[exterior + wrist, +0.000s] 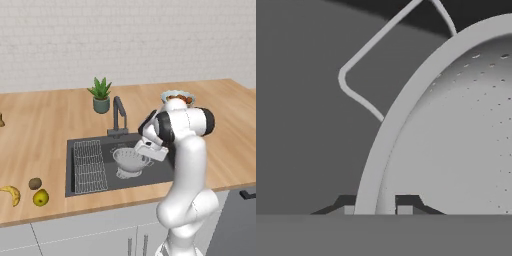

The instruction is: Put the colander in the sink, put the kiwi, pear, banana in the colander, and turn on the sink faucet and pour water over the colander.

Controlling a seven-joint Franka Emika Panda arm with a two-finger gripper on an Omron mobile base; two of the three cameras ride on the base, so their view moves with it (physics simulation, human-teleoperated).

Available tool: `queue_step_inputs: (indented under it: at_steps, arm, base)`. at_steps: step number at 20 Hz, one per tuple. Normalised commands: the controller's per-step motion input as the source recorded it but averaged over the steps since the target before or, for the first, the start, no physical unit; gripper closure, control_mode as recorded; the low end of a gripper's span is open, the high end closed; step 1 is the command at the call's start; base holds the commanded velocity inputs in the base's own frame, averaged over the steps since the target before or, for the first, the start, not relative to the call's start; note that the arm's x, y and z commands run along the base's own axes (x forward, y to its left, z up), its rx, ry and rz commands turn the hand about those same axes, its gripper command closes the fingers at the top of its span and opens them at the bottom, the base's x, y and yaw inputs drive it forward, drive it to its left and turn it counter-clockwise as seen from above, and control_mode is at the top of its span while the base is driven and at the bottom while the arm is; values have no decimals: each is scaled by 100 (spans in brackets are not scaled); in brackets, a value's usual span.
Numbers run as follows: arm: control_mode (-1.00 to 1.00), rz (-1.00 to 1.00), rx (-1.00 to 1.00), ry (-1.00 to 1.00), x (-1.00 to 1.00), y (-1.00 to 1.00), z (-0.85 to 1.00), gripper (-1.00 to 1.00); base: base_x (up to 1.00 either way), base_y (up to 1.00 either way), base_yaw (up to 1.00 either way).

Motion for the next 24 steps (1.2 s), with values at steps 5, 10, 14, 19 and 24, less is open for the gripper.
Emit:
queue_step_inputs:
  at_steps: [5, 10, 14, 19, 24]
  arm:
    - [-100, 7, 0, 0, 43, 35, -41, 100]
    - [-100, 3, -2, -1, 19, 28, -53, 100]
    - [-100, 0, -7, -4, 11, 26, -39, 100]
    - [-100, 0, -4, -6, 2, 37, -20, 100]
    - [-100, 0, 0, -5, -9, 48, -7, 100]
  base:
    - [0, 0, 0]
    - [0, 0, 0]
    - [0, 0, 0]
    - [0, 0, 0]
    - [0, 0, 0]
